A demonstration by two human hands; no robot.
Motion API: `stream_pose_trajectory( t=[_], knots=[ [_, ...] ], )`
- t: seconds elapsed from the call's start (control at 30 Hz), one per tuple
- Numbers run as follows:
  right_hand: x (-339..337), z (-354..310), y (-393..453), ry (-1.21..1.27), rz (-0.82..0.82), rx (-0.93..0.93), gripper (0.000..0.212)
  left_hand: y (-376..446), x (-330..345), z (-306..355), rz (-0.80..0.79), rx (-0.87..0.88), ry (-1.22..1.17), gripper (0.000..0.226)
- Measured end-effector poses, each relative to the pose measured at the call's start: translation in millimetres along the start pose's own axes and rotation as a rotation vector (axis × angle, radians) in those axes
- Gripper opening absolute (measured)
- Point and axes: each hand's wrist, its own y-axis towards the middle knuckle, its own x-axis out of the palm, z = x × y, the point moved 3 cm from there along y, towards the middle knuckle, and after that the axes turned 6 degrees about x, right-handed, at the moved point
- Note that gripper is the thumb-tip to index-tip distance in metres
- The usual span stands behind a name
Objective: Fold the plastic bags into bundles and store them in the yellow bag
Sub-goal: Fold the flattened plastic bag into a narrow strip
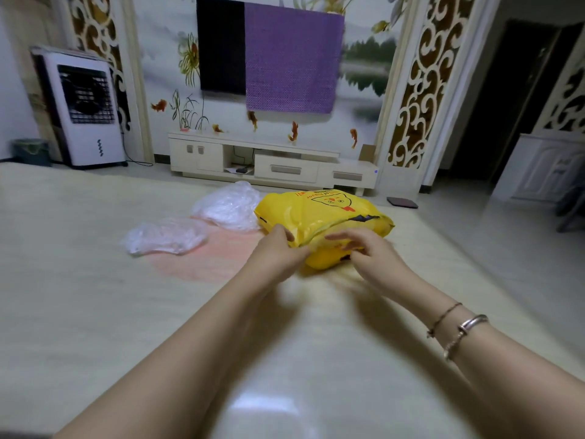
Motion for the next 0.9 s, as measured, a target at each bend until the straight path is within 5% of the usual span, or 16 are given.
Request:
stream_pose_trajectory(
  t=[0.13, 0.5, 0.67, 0.8, 0.9],
  knots=[
    [6.9, -33.4, 1.7, 0.082, 0.044, -0.020, 0.042, -11.4, -42.4, -3.8, -0.026, -0.016, 0.090, 0.032],
    [152.1, -113.4, 73.1, 0.042, -0.056, -0.068, 0.013, -20.8, -171.9, -128.1, 0.269, -0.235, 0.025, 0.011],
    [203.1, -120.3, 114.0, -0.094, -0.085, 0.099, 0.037, -8.4, -178.6, -138.3, 0.313, -0.216, -0.056, 0.014],
    [214.9, -125.9, 116.1, -0.174, -0.094, 0.136, 0.008, -8.7, -177.9, -135.7, 0.322, -0.186, -0.046, 0.018],
    [206.5, -128.6, 108.5, -0.071, -0.059, 0.107, 0.010, -14.3, -183.8, -131.1, 0.394, -0.157, -0.015, 0.021]
  ],
)
